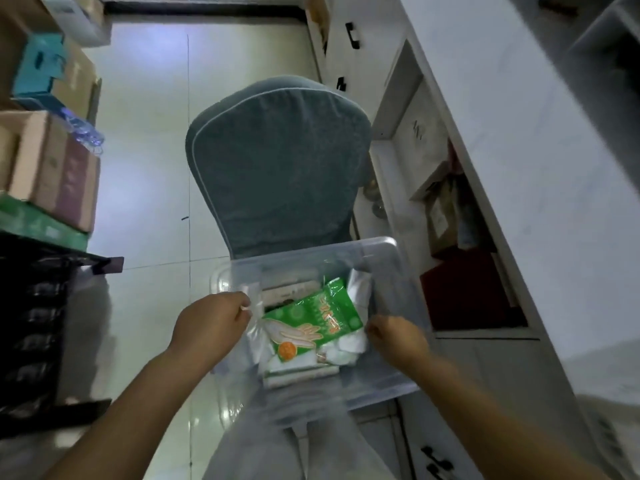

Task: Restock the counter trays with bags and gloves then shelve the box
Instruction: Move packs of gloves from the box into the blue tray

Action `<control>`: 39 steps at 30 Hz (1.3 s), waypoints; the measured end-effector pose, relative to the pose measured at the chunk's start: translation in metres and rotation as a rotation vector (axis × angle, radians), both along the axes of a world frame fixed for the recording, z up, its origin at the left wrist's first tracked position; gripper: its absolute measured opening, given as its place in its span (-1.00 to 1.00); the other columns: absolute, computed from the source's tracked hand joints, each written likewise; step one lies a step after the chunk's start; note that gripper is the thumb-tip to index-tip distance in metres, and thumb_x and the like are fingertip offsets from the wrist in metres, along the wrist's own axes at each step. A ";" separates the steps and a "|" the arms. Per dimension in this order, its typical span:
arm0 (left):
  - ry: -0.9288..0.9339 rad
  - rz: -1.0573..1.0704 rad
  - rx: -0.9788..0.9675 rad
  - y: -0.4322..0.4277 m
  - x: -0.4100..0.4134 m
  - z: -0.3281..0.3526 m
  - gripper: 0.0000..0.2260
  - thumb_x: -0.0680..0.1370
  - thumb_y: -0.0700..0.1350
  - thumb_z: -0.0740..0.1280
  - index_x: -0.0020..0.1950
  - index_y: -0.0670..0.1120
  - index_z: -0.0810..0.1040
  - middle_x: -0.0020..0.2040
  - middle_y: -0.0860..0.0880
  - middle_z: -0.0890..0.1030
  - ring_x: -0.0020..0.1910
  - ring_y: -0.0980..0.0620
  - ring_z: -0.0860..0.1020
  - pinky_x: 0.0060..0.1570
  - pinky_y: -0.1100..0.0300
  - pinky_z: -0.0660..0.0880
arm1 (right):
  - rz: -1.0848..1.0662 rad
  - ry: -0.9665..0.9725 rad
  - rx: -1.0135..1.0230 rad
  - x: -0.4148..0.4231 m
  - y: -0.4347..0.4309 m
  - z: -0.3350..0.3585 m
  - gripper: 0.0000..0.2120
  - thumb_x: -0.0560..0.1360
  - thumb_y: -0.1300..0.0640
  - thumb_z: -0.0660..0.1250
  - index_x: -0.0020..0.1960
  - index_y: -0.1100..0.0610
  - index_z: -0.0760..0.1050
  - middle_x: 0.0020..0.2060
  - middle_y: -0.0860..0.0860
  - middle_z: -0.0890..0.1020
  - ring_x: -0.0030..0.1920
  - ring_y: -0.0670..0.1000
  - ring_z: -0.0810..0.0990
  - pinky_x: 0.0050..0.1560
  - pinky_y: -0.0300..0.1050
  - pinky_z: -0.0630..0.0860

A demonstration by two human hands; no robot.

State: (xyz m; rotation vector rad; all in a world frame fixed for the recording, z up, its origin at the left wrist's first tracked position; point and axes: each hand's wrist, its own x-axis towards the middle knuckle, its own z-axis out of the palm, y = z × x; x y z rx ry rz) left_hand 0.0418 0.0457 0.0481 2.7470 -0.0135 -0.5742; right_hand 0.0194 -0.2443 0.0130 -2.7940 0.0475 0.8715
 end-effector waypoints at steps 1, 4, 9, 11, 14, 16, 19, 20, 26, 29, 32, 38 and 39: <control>0.019 0.004 0.006 -0.001 -0.001 -0.008 -0.75 0.57 -0.02 0.20 0.20 0.04 0.56 0.11 0.00 0.65 0.03 -0.03 0.59 -0.07 0.17 0.49 | -0.009 0.040 0.013 0.004 0.000 -0.013 -0.76 0.54 0.11 0.19 0.12 0.10 0.56 0.08 0.15 0.64 0.08 0.20 0.58 -0.03 -0.04 0.48; 0.065 -0.003 0.057 -0.003 -0.001 -0.030 -0.74 0.57 -0.02 0.22 0.22 0.02 0.55 0.11 -0.01 0.64 0.05 -0.04 0.58 -0.06 0.17 0.47 | -0.029 0.123 0.078 0.019 -0.001 -0.059 -0.75 0.49 0.20 0.21 0.11 0.10 0.58 0.09 0.14 0.64 0.08 0.18 0.58 0.00 -0.07 0.50; 0.135 0.046 0.095 0.001 0.003 -0.066 -0.73 0.57 0.00 0.23 0.25 0.03 0.53 0.11 -0.01 0.64 0.04 -0.03 0.59 -0.06 0.17 0.46 | -0.074 0.080 0.126 0.042 0.004 -0.135 -0.67 0.41 0.29 0.26 0.18 0.19 0.48 0.11 0.21 0.56 0.10 0.24 0.54 0.06 0.04 0.50; 0.148 0.038 0.101 0.000 0.006 -0.078 -0.72 0.56 -0.02 0.23 0.25 0.02 0.53 0.11 -0.02 0.64 0.05 -0.04 0.58 -0.06 0.16 0.46 | -0.212 0.069 0.160 0.048 0.008 -0.157 -0.71 0.43 0.22 0.29 0.14 0.19 0.44 0.09 0.21 0.56 0.07 0.25 0.54 0.04 0.06 0.51; 0.159 0.022 0.092 -0.007 0.009 -0.093 -0.74 0.56 -0.04 0.25 0.23 0.01 0.54 0.07 -0.03 0.65 0.05 -0.05 0.58 -0.06 0.15 0.47 | -0.481 0.184 0.249 0.052 0.018 -0.182 -0.57 0.35 0.14 0.45 0.15 0.19 0.39 0.09 0.19 0.57 0.06 0.23 0.56 0.06 0.08 0.53; 0.162 0.018 0.074 -0.011 0.007 -0.100 -0.75 0.54 -0.05 0.26 0.20 0.02 0.56 0.06 -0.02 0.66 0.03 -0.05 0.59 -0.05 0.13 0.51 | -0.545 0.206 0.200 0.049 0.024 -0.192 -0.43 0.30 0.07 0.51 0.21 0.20 0.37 0.16 0.19 0.52 0.17 0.21 0.49 0.15 0.08 0.48; 0.175 -0.003 0.073 -0.019 0.004 -0.106 -0.73 0.54 -0.02 0.26 0.23 0.05 0.53 0.13 0.02 0.64 0.10 -0.02 0.57 -0.01 0.13 0.51 | -0.531 0.143 -0.001 0.043 0.027 -0.203 -0.25 0.31 -0.05 0.49 0.35 0.18 0.23 0.30 0.21 0.35 0.28 0.24 0.32 0.24 0.10 0.33; 0.183 -0.013 0.080 -0.022 0.004 -0.107 -0.72 0.55 -0.01 0.25 0.25 0.07 0.51 0.15 0.04 0.62 0.13 0.00 0.56 0.00 0.15 0.49 | -0.581 0.140 0.006 0.044 0.027 -0.206 -0.23 0.31 -0.05 0.50 0.36 0.17 0.22 0.31 0.21 0.35 0.29 0.24 0.31 0.25 0.10 0.32; 0.263 -0.068 0.132 -0.033 0.011 -0.116 -0.70 0.56 -0.02 0.22 0.28 0.07 0.47 0.17 0.03 0.60 0.18 0.00 0.53 0.03 0.14 0.46 | -0.513 0.221 0.151 0.041 0.023 -0.213 -0.72 0.39 0.03 0.38 0.04 0.15 0.57 -0.02 0.15 0.66 0.03 0.19 0.59 0.07 -0.03 0.50; 0.320 -0.093 0.158 -0.036 0.021 -0.118 -0.70 0.55 -0.03 0.24 0.29 0.06 0.47 0.19 0.02 0.60 0.19 -0.01 0.52 0.07 0.13 0.48 | -0.450 0.103 0.295 0.038 0.021 -0.201 -0.76 0.42 0.13 0.33 0.02 0.24 0.55 -0.03 0.20 0.62 -0.02 0.21 0.59 -0.08 -0.03 0.52; 0.309 -0.096 0.106 -0.047 0.033 -0.114 -0.69 0.53 -0.05 0.27 0.29 0.04 0.46 0.21 -0.01 0.57 0.20 -0.03 0.51 0.09 0.09 0.49 | -0.273 -0.058 0.357 0.037 0.014 -0.173 -0.73 0.49 0.23 0.26 0.18 0.17 0.51 0.01 0.17 0.64 -0.01 0.22 0.59 -0.10 -0.04 0.48; 0.247 0.035 -0.157 -0.073 0.058 -0.107 -0.15 0.39 -0.02 0.48 0.53 -0.05 0.04 0.50 -0.10 0.23 0.45 -0.09 0.23 0.37 0.02 0.27 | 0.244 -0.458 0.491 0.077 0.002 -0.090 -0.79 0.34 0.32 0.36 -0.04 0.17 0.51 -0.30 0.19 0.66 -0.34 0.21 0.63 -0.37 -0.13 0.48; 0.233 0.050 -0.200 -0.073 0.062 -0.105 -0.11 0.36 -0.03 0.51 0.53 -0.05 0.04 0.51 -0.09 0.21 0.46 -0.08 0.20 0.40 0.04 0.23 | 0.310 -0.474 0.527 0.088 0.003 -0.078 -0.82 0.35 0.27 0.35 -0.06 0.14 0.49 -0.31 0.16 0.65 -0.34 0.17 0.62 -0.36 -0.18 0.46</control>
